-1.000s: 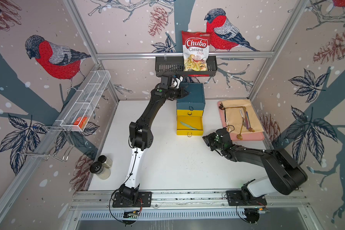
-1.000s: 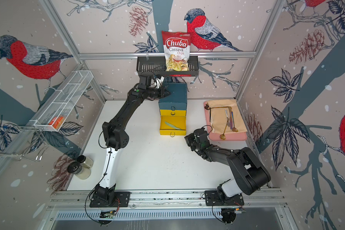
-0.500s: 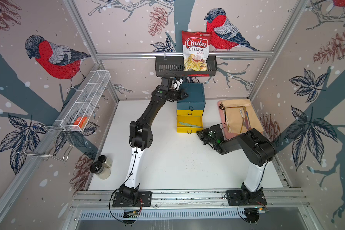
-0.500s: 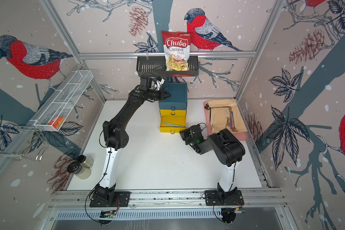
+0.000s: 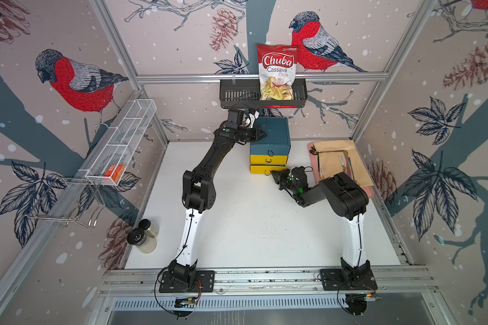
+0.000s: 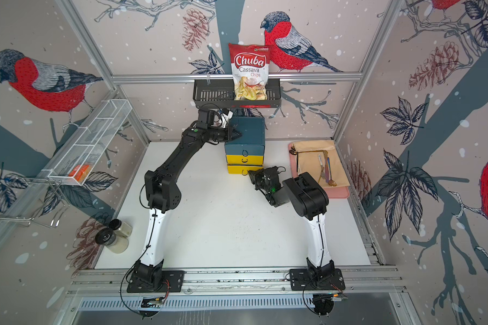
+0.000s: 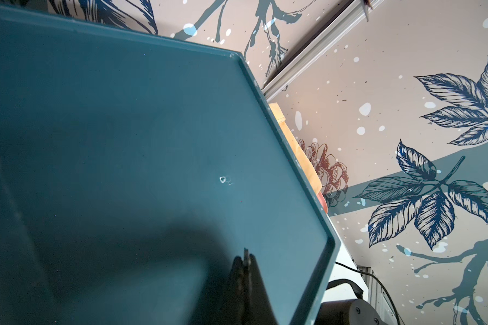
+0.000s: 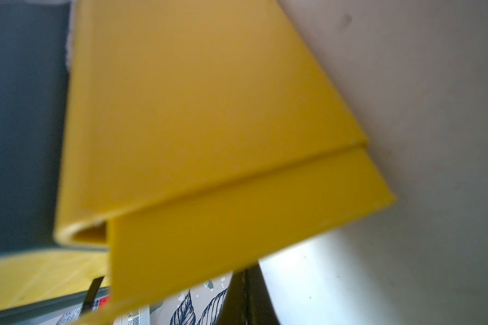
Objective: Place the fruit knives into the drawer by color
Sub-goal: Close the drawer in the storage box, then reset both arms
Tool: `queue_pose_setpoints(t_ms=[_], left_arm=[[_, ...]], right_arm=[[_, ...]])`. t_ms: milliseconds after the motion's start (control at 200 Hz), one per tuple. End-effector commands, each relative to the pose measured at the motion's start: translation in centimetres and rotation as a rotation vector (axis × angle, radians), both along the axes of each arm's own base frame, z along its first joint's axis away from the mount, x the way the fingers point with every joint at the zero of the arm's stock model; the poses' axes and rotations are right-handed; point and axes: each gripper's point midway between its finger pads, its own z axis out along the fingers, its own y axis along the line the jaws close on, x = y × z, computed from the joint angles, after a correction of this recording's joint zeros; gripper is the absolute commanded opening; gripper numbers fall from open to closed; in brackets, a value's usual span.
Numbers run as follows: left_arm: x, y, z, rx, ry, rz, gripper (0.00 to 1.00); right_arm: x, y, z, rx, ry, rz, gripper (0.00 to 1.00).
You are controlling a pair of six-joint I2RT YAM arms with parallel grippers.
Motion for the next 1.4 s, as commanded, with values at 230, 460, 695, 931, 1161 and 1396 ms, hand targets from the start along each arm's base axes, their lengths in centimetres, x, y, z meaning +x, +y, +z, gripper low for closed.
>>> queue_pose_setpoints(t_ms=[230,460,695,931,1161,1396], left_arm=[[-2.4,1.0,-6.1,0.111,0.207,0.003,0.0],[-3.1,1.0,-4.5,0.11,0.188,0.004,0.0],[-4.7,2.9,0.5,0.156,0.084,0.048,0.42],[-6.5,10.0,3.5,0.216,-0.096,0.188,0.97],[-8.6,22.3,1.2,0.238,-0.258,0.524,0.99],[-11.1,27.6,-5.4,0.357,-0.358,0.749,0.99]], right_arm=[[1.6,0.3,1.5,0.034,-0.105,0.001,0.0],[-0.6,1.3,3.2,0.039,-0.127,0.065,0.0],[-5.4,1.4,9.1,-0.023,-0.222,0.184,0.31],[-6.6,-1.6,17.5,-0.4,-0.402,0.248,1.0],[-4.3,-12.9,17.1,-0.915,-0.271,0.074,1.0],[-6.8,-27.5,12.7,-1.245,-0.194,-0.316,1.0]])
